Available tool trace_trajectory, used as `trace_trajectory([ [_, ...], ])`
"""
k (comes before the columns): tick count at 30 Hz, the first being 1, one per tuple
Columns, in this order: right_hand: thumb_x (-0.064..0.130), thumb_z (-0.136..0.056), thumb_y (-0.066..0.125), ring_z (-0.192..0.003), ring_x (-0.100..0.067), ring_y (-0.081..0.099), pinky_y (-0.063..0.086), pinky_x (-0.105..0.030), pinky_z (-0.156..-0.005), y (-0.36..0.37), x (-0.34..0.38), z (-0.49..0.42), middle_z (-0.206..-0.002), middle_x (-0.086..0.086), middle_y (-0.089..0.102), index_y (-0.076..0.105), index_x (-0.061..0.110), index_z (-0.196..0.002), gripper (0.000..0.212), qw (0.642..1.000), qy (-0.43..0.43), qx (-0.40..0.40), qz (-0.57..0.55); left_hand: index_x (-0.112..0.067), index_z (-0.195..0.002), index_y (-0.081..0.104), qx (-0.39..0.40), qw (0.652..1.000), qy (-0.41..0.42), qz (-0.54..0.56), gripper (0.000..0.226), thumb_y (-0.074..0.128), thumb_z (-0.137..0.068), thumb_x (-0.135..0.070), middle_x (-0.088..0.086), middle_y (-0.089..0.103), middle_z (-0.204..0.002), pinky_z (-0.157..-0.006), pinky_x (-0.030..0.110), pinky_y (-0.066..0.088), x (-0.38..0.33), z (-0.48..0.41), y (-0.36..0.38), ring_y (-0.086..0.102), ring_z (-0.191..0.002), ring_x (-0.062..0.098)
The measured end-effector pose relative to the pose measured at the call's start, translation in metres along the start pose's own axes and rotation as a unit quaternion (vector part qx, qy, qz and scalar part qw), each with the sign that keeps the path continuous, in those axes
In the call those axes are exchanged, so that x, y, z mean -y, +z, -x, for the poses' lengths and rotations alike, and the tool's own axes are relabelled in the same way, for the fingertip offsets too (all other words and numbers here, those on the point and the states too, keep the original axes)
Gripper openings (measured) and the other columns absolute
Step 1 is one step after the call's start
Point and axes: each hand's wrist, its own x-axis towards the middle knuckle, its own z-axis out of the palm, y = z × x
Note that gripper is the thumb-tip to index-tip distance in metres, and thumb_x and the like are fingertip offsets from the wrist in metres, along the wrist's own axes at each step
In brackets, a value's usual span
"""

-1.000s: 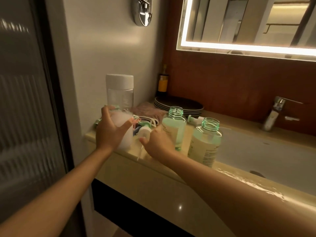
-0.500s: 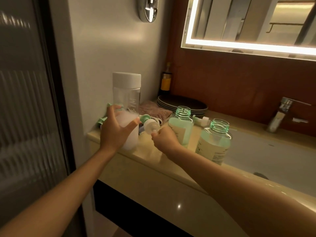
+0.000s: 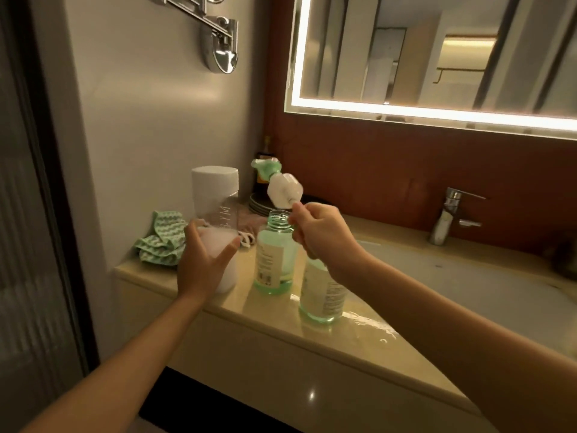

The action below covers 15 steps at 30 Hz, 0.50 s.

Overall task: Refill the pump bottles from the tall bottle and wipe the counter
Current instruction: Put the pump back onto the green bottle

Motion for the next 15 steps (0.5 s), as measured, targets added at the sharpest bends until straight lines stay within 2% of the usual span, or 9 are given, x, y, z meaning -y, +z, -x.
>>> trace_trajectory([
  [4,0.027,-0.098,0.040,-0.045,-0.006,0.034,0.029,-0.017,-0.040,-0.032,-0.001,-0.003,-0.058,0.002,0.041,0.053,0.013,-0.075,0.030,0.986,0.002,-0.066,-0.150,-0.014,-0.130,0.029,0.025,0.999,0.015,-0.014,0.080,0.065,-0.072,-0.054,0.013,0.047,-0.129,-0.083,0.037,0.039,-0.006,0.002,0.017,0.050,-0.113,0.031],
  [7,0.034,-0.096,0.042,-0.063,-0.008,0.037,0.037,-0.023,-0.062,-0.052,-0.002,-0.006,-0.071,0.005,0.044,0.058,0.018,-0.076,0.030,0.971,0.037,-0.105,-0.213,-0.016,-0.136,0.024,0.031,0.999,0.012,-0.011,0.102,0.049,-0.062,-0.082,0.012,0.042,-0.136,-0.088,0.039,0.038,-0.007,0.005,0.022,0.046,-0.119,0.031],
  [9,0.034,-0.095,0.044,-0.075,-0.011,0.040,0.038,-0.028,-0.076,-0.061,-0.004,-0.009,-0.078,0.006,0.046,0.058,0.020,-0.075,0.029,0.970,0.033,-0.119,-0.208,-0.014,-0.139,0.023,-0.024,0.999,0.027,0.008,0.109,0.034,-0.061,-0.089,0.014,0.032,-0.143,-0.096,0.038,0.035,-0.011,0.009,0.021,0.037,-0.128,0.029],
  [11,0.032,-0.096,0.044,-0.071,-0.011,0.038,0.037,-0.026,-0.072,-0.067,-0.005,-0.012,-0.071,0.004,0.041,0.057,0.019,-0.074,0.028,0.973,0.006,-0.122,-0.198,-0.014,-0.136,0.026,-0.106,0.987,0.118,-0.020,0.089,0.032,-0.076,-0.079,0.017,0.022,-0.148,-0.104,0.037,0.031,-0.023,0.017,0.020,0.024,-0.136,0.025],
  [12,0.031,-0.096,0.044,-0.067,-0.010,0.037,0.037,-0.023,-0.068,-0.068,-0.004,-0.014,-0.068,0.003,0.039,0.057,0.019,-0.074,0.028,0.973,-0.008,-0.127,-0.191,-0.015,-0.134,0.027,-0.123,0.975,0.184,-0.030,0.077,0.032,-0.082,-0.071,0.017,0.020,-0.148,-0.107,0.034,0.028,-0.031,0.023,0.021,0.020,-0.137,0.022],
  [14,0.028,-0.096,0.044,-0.061,-0.007,0.037,0.036,-0.019,-0.061,-0.070,-0.004,-0.018,-0.065,0.003,0.040,0.056,0.017,-0.075,0.026,0.971,-0.031,-0.141,-0.188,-0.015,-0.131,0.029,-0.089,0.952,0.293,-0.021,0.064,0.034,-0.088,-0.062,0.014,0.023,-0.145,-0.110,0.025,0.022,-0.049,0.036,0.029,0.021,-0.136,0.022],
  [15,0.026,-0.096,0.045,-0.060,-0.006,0.037,0.035,-0.018,-0.059,-0.071,-0.006,-0.021,-0.065,0.004,0.041,0.056,0.017,-0.075,0.026,0.970,-0.041,-0.149,-0.187,-0.015,-0.130,0.031,-0.056,0.946,0.320,-0.010,0.062,0.035,-0.088,-0.061,0.013,0.027,-0.142,-0.109,0.021,0.023,-0.057,0.043,0.035,0.025,-0.134,0.021],
])
